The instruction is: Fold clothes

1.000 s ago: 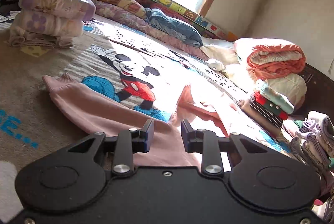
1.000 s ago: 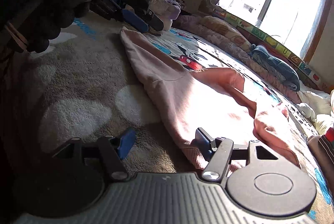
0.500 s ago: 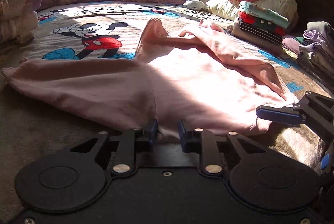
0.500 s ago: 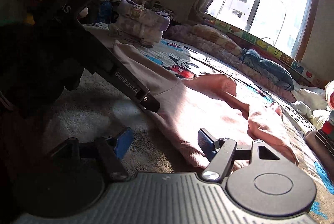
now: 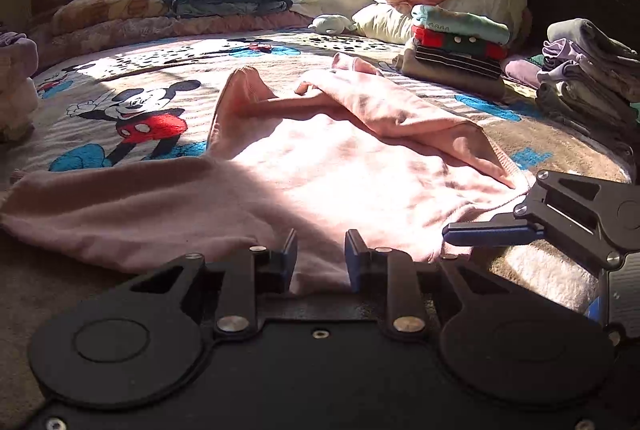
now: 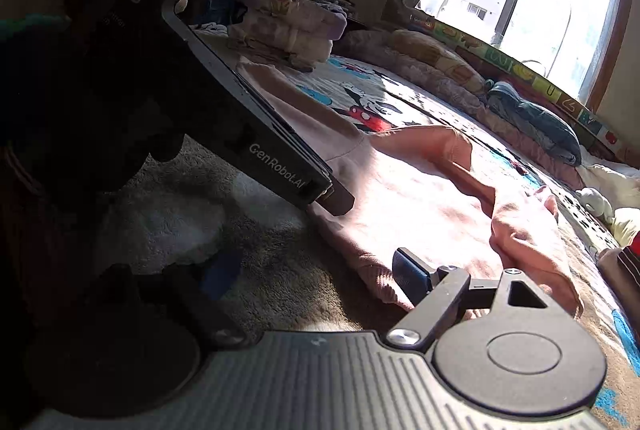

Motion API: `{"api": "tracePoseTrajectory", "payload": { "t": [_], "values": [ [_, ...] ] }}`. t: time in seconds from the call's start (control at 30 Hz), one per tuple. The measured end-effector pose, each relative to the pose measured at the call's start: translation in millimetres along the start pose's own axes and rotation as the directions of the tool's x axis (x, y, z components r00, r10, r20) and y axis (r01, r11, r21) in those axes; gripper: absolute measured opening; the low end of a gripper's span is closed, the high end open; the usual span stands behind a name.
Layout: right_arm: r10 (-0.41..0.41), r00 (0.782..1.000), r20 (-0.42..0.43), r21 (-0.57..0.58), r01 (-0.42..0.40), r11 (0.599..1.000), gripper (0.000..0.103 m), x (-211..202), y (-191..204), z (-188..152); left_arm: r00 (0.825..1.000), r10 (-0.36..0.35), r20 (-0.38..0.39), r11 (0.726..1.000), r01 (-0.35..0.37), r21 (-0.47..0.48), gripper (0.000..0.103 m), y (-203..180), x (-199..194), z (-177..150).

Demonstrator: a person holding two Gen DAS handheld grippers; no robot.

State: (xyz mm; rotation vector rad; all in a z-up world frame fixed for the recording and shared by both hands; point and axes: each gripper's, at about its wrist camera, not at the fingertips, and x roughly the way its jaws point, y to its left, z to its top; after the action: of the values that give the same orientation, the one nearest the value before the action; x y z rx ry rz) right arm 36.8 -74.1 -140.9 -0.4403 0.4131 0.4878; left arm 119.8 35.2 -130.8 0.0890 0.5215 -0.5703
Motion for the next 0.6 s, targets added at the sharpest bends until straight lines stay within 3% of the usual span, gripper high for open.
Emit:
{"api": "tracePoseTrajectory", "payload": {
  "t": [0.07, 0.1, 0.17, 0.2, 0.27, 0.37, 0.43, 0.5, 0.6],
  "values": [
    [-0.011, 1.000, 0.023, -0.024, 0.012, 1.000, 0.084, -1, 3, 5, 0.999, -0.002, 0.042, 1.000, 0.004, -0.026, 0.025, 7, -5, 2],
    [-0.013, 0.999, 0.030, -0.033, 0.014, 0.999, 0.086, 0, 4, 7, 1.000, 0.002, -0.009, 0.999, -0.002, -0.037, 0.027, 10, 2, 0],
    [0.014, 1.000, -0.009, -0.019, -0.014, 1.000, 0.092, 13, 4, 7, 0.993, 0.036, -0.110, 0.999, -0.040, -0.035, 0.045, 16, 15, -7],
    [0.049, 0.997, -0.062, 0.028, -0.047, 0.999, 0.093, 23, -1, 4, 0.995, 0.042, -0.086, 0.998, -0.045, -0.035, 0.045, 20, 11, -10],
    [0.107, 0.992, -0.067, 0.161, -0.095, 0.982, 0.094, 24, -19, 1, 0.999, -0.016, -0.041, 0.983, 0.008, -0.186, 0.040, 39, -2, -7],
    [0.055, 0.997, -0.049, 0.044, -0.053, 0.998, 0.092, 13, -10, 7, 0.998, 0.021, 0.062, 0.964, -0.004, -0.266, 0.040, 53, -17, -5],
    [0.032, 0.999, -0.007, 0.004, -0.032, 0.999, 0.093, 11, -3, 9, 0.998, 0.056, 0.040, 0.959, -0.043, -0.280, 0.040, 58, -12, -6],
    [0.035, 0.999, 0.009, 0.007, -0.035, 0.999, 0.095, 16, 0, 10, 0.998, 0.055, -0.029, 0.963, -0.061, -0.263, 0.040, 59, -2, -9],
    [0.117, 0.992, -0.056, 0.125, -0.109, 0.986, 0.097, 30, -12, 2, 0.998, 0.047, -0.046, 0.960, -0.058, -0.272, 0.041, 62, -3, -8]
  ]
}}
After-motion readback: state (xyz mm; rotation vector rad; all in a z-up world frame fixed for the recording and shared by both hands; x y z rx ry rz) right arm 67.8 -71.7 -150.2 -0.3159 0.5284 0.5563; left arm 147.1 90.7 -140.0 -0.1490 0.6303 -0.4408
